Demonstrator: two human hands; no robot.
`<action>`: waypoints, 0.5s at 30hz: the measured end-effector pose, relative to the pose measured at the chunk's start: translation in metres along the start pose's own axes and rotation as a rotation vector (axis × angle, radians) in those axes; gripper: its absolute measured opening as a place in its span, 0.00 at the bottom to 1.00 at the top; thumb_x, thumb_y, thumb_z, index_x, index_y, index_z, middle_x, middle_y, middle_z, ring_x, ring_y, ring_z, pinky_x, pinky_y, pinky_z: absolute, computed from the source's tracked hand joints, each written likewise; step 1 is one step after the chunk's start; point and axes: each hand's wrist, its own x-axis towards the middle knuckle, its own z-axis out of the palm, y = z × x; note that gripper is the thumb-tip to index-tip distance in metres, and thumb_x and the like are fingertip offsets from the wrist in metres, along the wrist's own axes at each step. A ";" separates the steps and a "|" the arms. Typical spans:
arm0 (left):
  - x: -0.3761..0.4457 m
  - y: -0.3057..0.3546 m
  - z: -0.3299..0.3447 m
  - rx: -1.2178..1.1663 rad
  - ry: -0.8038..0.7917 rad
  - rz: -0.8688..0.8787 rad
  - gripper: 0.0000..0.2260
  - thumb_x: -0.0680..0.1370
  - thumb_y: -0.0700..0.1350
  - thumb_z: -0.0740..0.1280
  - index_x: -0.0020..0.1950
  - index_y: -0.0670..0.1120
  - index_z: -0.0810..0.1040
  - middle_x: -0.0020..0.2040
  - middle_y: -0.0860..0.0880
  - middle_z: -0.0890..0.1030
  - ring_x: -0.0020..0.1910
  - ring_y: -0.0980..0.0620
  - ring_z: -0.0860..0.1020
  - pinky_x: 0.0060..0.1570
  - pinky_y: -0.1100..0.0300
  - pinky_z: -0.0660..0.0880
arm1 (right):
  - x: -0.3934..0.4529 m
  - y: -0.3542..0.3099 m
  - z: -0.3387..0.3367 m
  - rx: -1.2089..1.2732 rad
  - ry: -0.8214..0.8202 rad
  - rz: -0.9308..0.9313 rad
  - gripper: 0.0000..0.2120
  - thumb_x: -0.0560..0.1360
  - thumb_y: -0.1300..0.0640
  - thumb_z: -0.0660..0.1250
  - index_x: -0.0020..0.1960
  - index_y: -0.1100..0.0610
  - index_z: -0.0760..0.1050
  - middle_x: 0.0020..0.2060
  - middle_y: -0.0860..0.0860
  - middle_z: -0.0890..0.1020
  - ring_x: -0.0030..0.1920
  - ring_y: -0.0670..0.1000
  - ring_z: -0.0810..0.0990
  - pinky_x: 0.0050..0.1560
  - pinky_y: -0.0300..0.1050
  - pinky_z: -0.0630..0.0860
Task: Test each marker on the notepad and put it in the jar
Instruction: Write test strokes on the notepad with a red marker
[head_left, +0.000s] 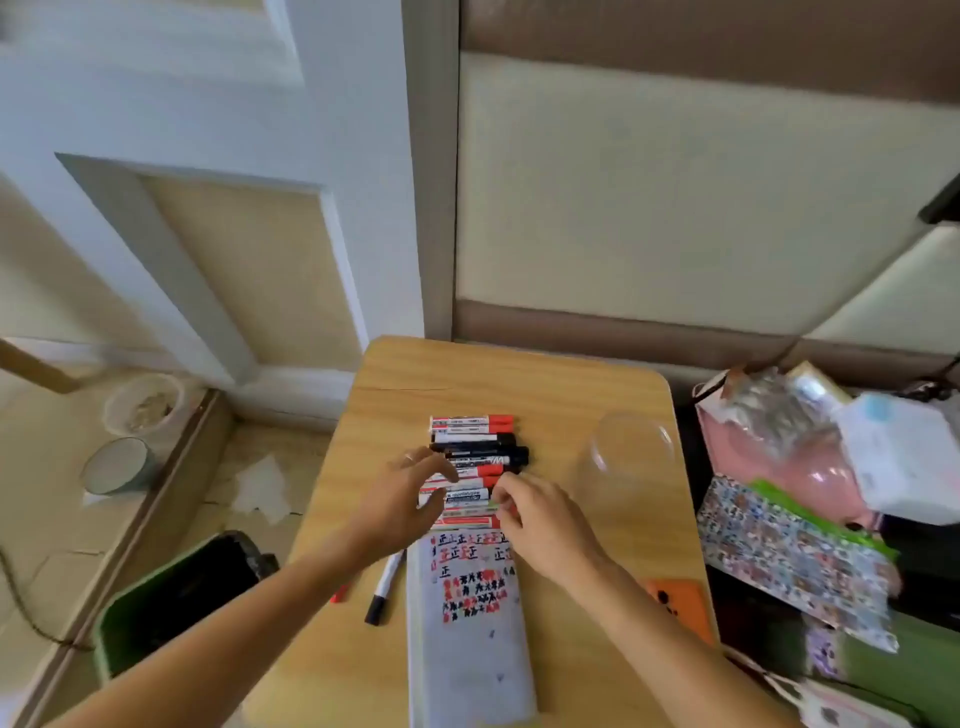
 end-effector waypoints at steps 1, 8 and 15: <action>0.003 -0.016 0.016 -0.002 0.033 0.052 0.08 0.78 0.44 0.66 0.56 0.52 0.79 0.55 0.55 0.78 0.55 0.55 0.75 0.57 0.49 0.74 | 0.008 0.009 0.015 -0.023 0.007 -0.037 0.05 0.81 0.57 0.65 0.56 0.51 0.76 0.54 0.45 0.80 0.49 0.45 0.79 0.47 0.42 0.79; 0.013 -0.079 0.081 0.112 0.190 0.371 0.07 0.77 0.46 0.65 0.51 0.48 0.81 0.55 0.52 0.78 0.56 0.50 0.76 0.57 0.45 0.72 | 0.031 0.059 0.082 -0.122 0.079 -0.212 0.08 0.79 0.50 0.68 0.57 0.49 0.73 0.53 0.43 0.71 0.48 0.48 0.77 0.48 0.49 0.78; 0.012 -0.094 0.093 0.235 0.282 0.548 0.06 0.77 0.47 0.66 0.49 0.49 0.82 0.53 0.52 0.79 0.53 0.49 0.76 0.53 0.47 0.72 | 0.035 0.067 0.085 -0.209 0.090 -0.280 0.12 0.75 0.48 0.72 0.56 0.46 0.74 0.51 0.43 0.73 0.49 0.49 0.77 0.50 0.55 0.78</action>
